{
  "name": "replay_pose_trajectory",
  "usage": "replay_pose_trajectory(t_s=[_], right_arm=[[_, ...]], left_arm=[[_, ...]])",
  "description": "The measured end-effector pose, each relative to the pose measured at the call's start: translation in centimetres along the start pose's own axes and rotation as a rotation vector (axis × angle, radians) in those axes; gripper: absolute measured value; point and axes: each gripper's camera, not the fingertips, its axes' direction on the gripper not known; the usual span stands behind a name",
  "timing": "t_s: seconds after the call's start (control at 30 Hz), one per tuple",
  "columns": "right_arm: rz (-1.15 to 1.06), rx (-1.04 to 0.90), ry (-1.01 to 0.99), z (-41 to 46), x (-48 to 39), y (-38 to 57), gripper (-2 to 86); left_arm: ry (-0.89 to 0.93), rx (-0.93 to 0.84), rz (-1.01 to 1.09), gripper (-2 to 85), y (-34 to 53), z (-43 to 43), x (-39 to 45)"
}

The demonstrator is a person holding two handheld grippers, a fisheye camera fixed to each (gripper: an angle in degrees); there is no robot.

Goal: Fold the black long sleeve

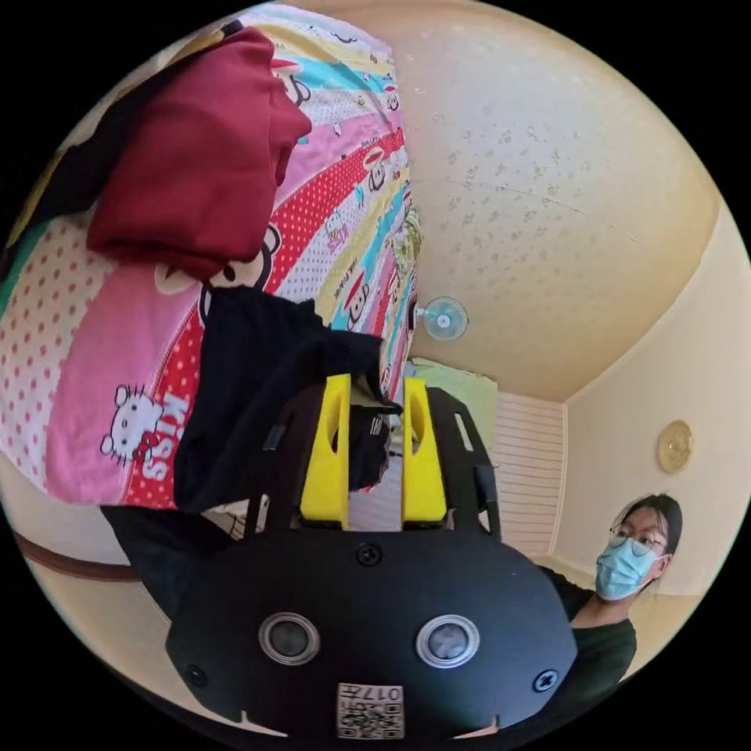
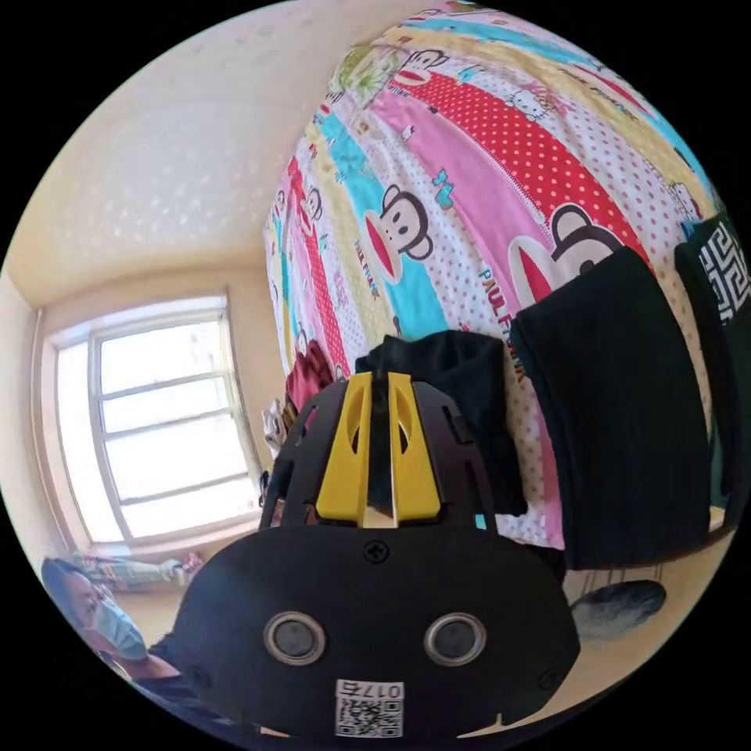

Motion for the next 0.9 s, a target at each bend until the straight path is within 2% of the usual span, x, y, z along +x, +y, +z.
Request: replay_pose_trajectory(t_s=[0.07, 0.13, 0.2, 0.3, 0.33, 0.43, 0.47, 0.5, 0.57, 0.6, 0.63, 0.67, 0.73, 0.77, 0.87, 0.9], right_arm=[[0.042, 0.041, 0.034, 1.0, -0.1, -0.3, 1.0], [0.005, -0.003, 0.114, 3.1, -0.8, 0.3, 0.7], [-0.114, -0.108, 0.265, 7.2, -1.7, 2.3, 0.5], [-0.324, -0.232, 0.396, 13.2, -2.8, 5.3, 0.5], [-0.364, -0.258, 0.43, 14.4, -2.9, 5.9, 0.5], [-0.45, -0.402, 0.771, 20.6, -1.6, 7.8, 0.5], [-0.469, -0.493, 0.879, 23.1, -0.2, 8.4, 0.5], [-0.493, -0.482, 0.908, 24.0, 0.3, 9.0, 0.5], [-0.447, -0.431, 0.918, 23.7, -0.3, 8.7, 0.5], [-0.339, -0.423, 0.896, 23.3, -0.6, 8.0, 0.6], [-0.323, -0.402, 0.869, 22.9, -1.1, 8.0, 0.6], [-0.381, -0.309, 0.781, 22.0, -2.6, 8.7, 0.6], [-0.542, -0.212, 0.69, 21.4, -4.5, 10.7, 0.5], [-0.591, -0.239, 0.712, 22.2, -4.7, 11.5, 0.5], [-0.486, -0.548, 0.794, 25.9, -0.5, 11.5, 0.5], [-0.473, -0.48, 0.726, 24.6, 0.0, 11.3, 0.5]], left_arm=[[-0.016, 0.042, 0.006, 10.9, -1.3, -0.6, -0.4], [-0.105, 0.019, -0.001, 11.4, -1.3, -0.6, -1.4], [-0.275, -0.044, -0.043, 13.3, 0.4, -0.1, -4.0], [-0.424, -0.093, -0.089, 15.1, 3.9, 0.0, -7.8], [-0.442, -0.108, -0.104, 15.5, 4.5, 0.1, -8.7], [-0.462, -0.207, -0.235, 18.0, 7.0, 1.5, -13.6], [-0.438, -0.226, -0.291, 18.3, 7.6, 2.0, -15.3], [-0.38, -0.222, -0.346, 18.0, 7.7, 2.3, -16.7], [-0.276, -0.205, -0.387, 16.4, 7.1, 2.8, -17.8], [-0.29, -0.261, -0.437, 15.0, 6.3, 3.6, -18.4], [-0.302, -0.308, -0.457, 14.3, 5.9, 4.2, -18.8], [-0.309, -0.407, -0.488, 12.8, 5.3, 5.5, -19.3], [-0.28, -0.436, -0.479, 9.5, 4.5, 6.2, -18.8], [-0.257, -0.424, -0.42, 6.4, 3.9, 6.4, -17.4], [-0.252, -0.428, -0.204, 5.7, 3.0, 8.1, -11.0], [-0.259, -0.441, -0.143, 5.6, 3.2, 9.6, -8.1]])
